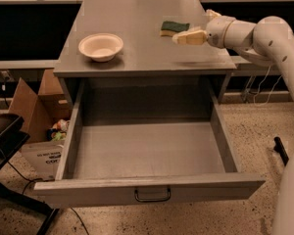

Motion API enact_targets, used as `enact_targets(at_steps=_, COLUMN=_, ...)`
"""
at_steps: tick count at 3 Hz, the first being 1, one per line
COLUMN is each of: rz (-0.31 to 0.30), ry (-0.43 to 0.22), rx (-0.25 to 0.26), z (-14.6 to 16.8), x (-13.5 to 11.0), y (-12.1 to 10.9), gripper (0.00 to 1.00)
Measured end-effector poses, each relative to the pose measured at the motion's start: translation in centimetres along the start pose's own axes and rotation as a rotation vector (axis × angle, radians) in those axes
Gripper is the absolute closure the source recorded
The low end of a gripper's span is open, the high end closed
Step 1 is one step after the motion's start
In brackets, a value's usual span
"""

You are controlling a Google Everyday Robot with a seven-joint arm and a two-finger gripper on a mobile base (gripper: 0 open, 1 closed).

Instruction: Place sponge into top drawer

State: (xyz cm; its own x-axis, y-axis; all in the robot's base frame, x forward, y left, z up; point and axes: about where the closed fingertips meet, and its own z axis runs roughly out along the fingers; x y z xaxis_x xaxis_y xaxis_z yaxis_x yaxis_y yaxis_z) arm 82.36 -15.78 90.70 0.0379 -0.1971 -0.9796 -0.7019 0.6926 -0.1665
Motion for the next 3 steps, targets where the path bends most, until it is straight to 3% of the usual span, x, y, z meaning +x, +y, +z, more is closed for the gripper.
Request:
enact_targets(at_steps=1, rz=0.015, ry=0.004, rx=0.033, z=0.4, x=0.2, y=-0.4, gripper=0.00)
enact_targets(at_steps=3, rz=0.082, ry=0.014, rx=0.098, z=4.9, x=-0.2, y=-1.5, gripper=0.00)
